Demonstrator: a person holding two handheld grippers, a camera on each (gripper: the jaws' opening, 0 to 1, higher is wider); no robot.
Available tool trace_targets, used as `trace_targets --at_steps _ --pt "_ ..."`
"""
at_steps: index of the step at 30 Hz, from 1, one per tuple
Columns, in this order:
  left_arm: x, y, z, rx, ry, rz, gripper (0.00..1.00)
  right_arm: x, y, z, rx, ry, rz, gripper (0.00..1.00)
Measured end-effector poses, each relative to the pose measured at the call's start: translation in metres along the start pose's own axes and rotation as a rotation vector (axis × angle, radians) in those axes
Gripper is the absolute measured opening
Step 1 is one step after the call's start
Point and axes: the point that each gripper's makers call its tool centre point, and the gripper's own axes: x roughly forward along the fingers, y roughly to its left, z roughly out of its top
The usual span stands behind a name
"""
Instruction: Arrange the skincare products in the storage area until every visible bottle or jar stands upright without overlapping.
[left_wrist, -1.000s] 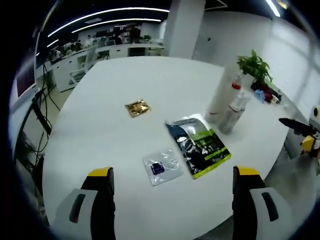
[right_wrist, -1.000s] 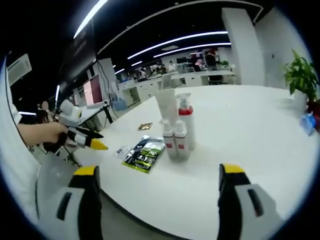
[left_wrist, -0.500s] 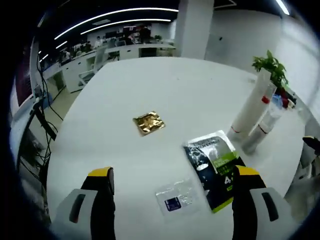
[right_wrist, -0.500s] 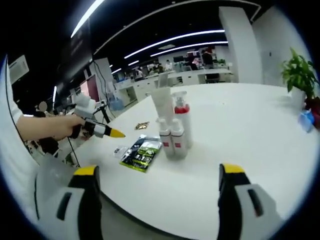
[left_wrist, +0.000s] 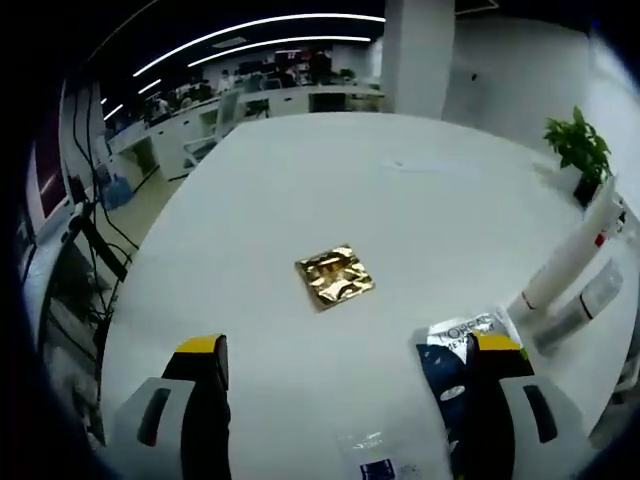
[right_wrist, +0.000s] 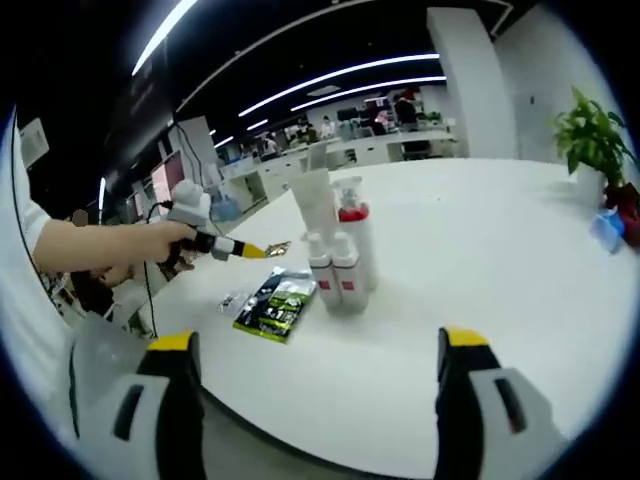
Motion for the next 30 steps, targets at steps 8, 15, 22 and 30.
trace_targets --at_steps 8,15,22,30 --pt "0.025 0.007 0.011 -0.016 0.013 0.047 0.97 0.000 -0.003 -0.002 0.022 0.007 -0.013 0.99" --pt "0.043 0.000 0.019 0.022 0.012 0.063 0.94 0.001 -0.007 -0.003 0.032 0.015 -0.025 0.98" --pt "0.060 -0.001 0.019 0.020 0.031 0.078 0.88 0.000 -0.009 -0.003 0.045 0.014 -0.037 0.98" --pt "0.066 0.001 0.018 -0.058 0.040 0.115 0.78 0.001 -0.012 -0.004 0.058 0.012 -0.047 0.98"
